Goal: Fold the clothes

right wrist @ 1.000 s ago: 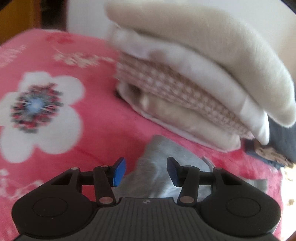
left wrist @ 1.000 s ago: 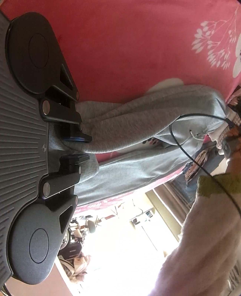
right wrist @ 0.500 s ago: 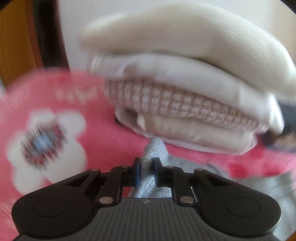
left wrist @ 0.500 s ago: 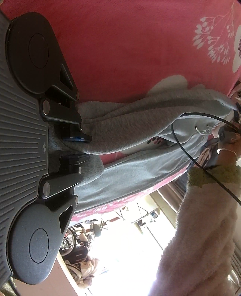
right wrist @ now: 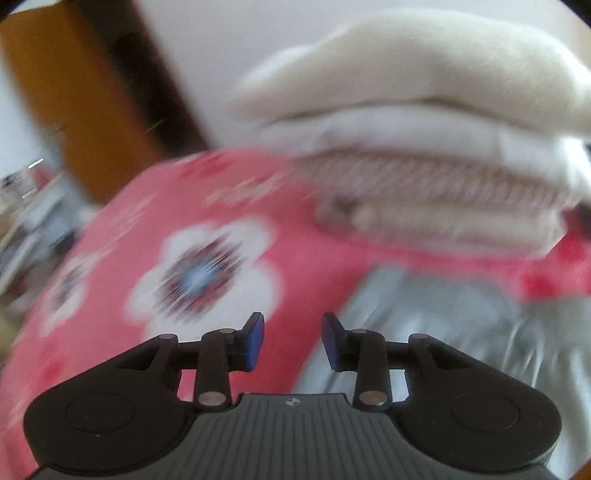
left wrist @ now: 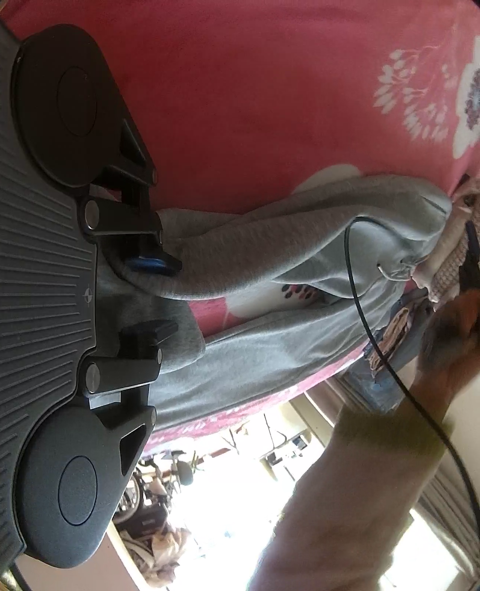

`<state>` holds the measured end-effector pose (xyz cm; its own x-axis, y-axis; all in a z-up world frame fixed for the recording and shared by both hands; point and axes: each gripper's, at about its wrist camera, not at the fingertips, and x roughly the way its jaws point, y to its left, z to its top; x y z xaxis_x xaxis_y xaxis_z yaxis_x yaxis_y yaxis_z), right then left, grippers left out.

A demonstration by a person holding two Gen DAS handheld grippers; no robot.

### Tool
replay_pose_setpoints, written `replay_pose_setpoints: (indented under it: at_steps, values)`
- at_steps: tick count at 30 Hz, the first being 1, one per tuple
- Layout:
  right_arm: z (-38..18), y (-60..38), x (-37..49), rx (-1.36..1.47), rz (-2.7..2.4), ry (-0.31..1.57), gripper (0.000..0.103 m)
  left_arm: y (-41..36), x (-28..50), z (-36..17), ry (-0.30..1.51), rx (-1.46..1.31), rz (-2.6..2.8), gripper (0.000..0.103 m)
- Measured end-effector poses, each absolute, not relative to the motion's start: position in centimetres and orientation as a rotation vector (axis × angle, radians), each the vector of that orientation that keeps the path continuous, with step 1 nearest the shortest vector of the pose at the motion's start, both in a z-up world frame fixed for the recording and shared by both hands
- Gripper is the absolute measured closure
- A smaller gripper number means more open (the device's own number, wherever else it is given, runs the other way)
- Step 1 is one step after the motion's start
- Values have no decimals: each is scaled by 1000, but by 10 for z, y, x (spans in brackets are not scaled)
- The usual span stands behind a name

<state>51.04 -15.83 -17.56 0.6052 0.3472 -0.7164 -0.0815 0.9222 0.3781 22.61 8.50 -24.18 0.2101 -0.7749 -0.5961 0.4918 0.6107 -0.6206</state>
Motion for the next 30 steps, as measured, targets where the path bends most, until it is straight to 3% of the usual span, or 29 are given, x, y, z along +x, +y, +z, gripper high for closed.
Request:
replay_pose_setpoints:
  at_steps: [5,12,17,21,24,30]
  values:
    - [-169,-125,414,242,507,994,66,85,217,-233,981,-302,-853,70]
    - [-220,-118,335,-4,453,1113,67,86,201,-221,920,-240,-791,67]
    - [-235,-139,317,-38,350,1142,71,116,205,-209,883,-278,-739,64]
    - [-206,-135,314,7,390,1035,71,115,216,-218,907,-270,-709,62]
    - [-191,-105,322,-10,506,990,69,101,220,-234,944,-265,-733,62]
    - [-205,-25,325,-273,749,1092,69,74,198,-227,879,-216,-845,62]
